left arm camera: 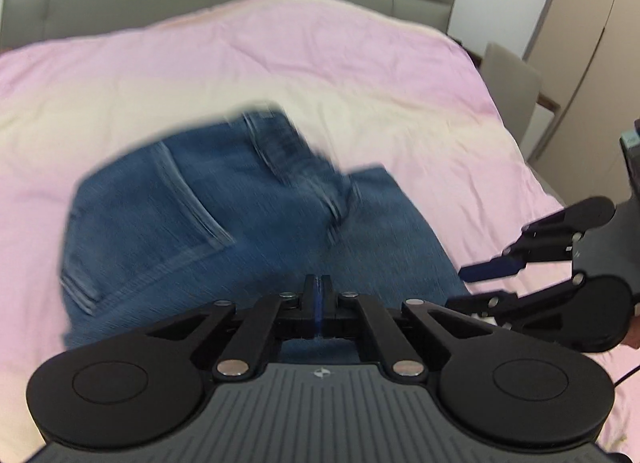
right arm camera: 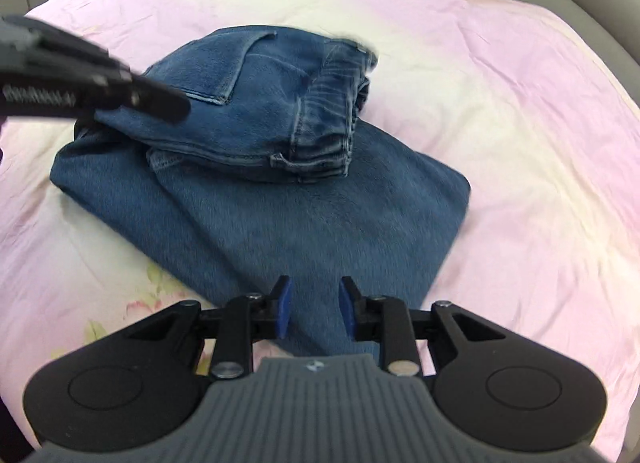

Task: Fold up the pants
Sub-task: 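Grasp the elastic waistband with the right tool and lift it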

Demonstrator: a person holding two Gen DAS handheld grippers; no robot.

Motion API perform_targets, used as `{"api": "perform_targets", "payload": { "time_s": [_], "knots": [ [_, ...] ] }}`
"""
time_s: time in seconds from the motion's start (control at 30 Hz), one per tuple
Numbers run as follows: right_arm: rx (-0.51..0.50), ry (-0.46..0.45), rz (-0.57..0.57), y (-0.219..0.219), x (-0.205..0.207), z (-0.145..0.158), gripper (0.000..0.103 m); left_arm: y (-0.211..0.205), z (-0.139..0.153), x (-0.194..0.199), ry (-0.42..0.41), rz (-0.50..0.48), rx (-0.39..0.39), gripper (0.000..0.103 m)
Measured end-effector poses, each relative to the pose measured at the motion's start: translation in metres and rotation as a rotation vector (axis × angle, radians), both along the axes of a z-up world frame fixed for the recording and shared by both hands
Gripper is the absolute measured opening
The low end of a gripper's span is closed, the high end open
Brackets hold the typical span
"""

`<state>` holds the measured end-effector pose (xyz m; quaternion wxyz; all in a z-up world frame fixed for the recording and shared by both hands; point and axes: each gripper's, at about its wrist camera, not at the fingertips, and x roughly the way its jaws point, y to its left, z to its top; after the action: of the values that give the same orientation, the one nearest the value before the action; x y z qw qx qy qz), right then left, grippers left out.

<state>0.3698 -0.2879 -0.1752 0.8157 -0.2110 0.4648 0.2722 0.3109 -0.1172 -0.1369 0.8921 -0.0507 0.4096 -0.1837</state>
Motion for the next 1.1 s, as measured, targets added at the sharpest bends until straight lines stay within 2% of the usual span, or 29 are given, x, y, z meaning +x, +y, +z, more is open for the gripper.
{"api": "perform_targets", "payload": {
  "time_s": [0.07,0.13,0.2,0.23,0.3,0.33,0.4,0.43,0.47,0.5,0.57,0.63,0.73,0.83,0.97,1.1],
  "knots": [
    [0.032,0.019,-0.027,-0.012,-0.002,-0.002,0.027,-0.002,-0.005,-0.002,0.019,-0.015,0.013,0.000],
    [0.083,0.040,-0.062,-0.022,-0.002,-0.002,0.027,0.001,0.000,-0.009,0.007,-0.044,0.023,0.005],
    [0.156,0.063,-0.102,-0.030,0.000,0.002,0.034,0.010,0.010,-0.018,-0.026,-0.058,0.043,0.011],
    [0.190,0.073,-0.122,-0.032,0.002,0.004,0.037,0.015,0.016,-0.020,-0.043,-0.057,0.067,0.014],
    [0.270,0.098,-0.179,-0.034,0.008,0.010,0.050,0.026,0.024,-0.022,-0.064,-0.054,0.124,0.023],
    [0.310,0.110,-0.212,-0.033,0.012,0.013,0.052,0.031,0.026,-0.021,-0.073,-0.051,0.159,0.025],
    [0.411,0.144,-0.280,-0.031,0.022,0.018,0.054,0.043,0.026,-0.021,-0.084,-0.055,0.240,0.043],
    [0.464,0.165,-0.318,-0.031,0.028,0.020,0.055,0.048,0.025,-0.020,-0.085,-0.064,0.279,0.046],
    [0.520,0.186,-0.363,-0.030,0.034,0.022,0.060,0.054,0.023,-0.021,-0.084,-0.075,0.309,0.050],
    [0.568,0.203,-0.405,-0.030,0.039,0.022,0.072,0.057,0.020,-0.021,-0.076,-0.089,0.340,0.056],
    [0.675,0.244,-0.495,-0.027,0.052,0.016,0.083,0.067,0.013,-0.024,-0.057,-0.106,0.384,0.061],
    [0.745,0.283,-0.556,-0.023,0.065,0.007,0.082,0.080,0.003,-0.028,-0.031,-0.100,0.403,0.067],
    [0.825,0.338,-0.646,-0.021,0.082,-0.012,0.082,0.097,-0.012,-0.030,0.024,-0.078,0.401,0.069],
    [0.852,0.376,-0.702,-0.014,0.095,-0.035,0.080,0.108,-0.025,-0.029,0.059,-0.048,0.373,0.070],
    [0.918,0.434,-0.746,-0.007,0.110,-0.064,0.078,0.118,-0.040,-0.019,0.095,0.016,0.316,0.071],
    [0.970,0.468,-0.764,0.005,0.121,-0.085,0.076,0.133,-0.051,-0.008,0.154,0.067,0.212,0.073]
  ]
}}
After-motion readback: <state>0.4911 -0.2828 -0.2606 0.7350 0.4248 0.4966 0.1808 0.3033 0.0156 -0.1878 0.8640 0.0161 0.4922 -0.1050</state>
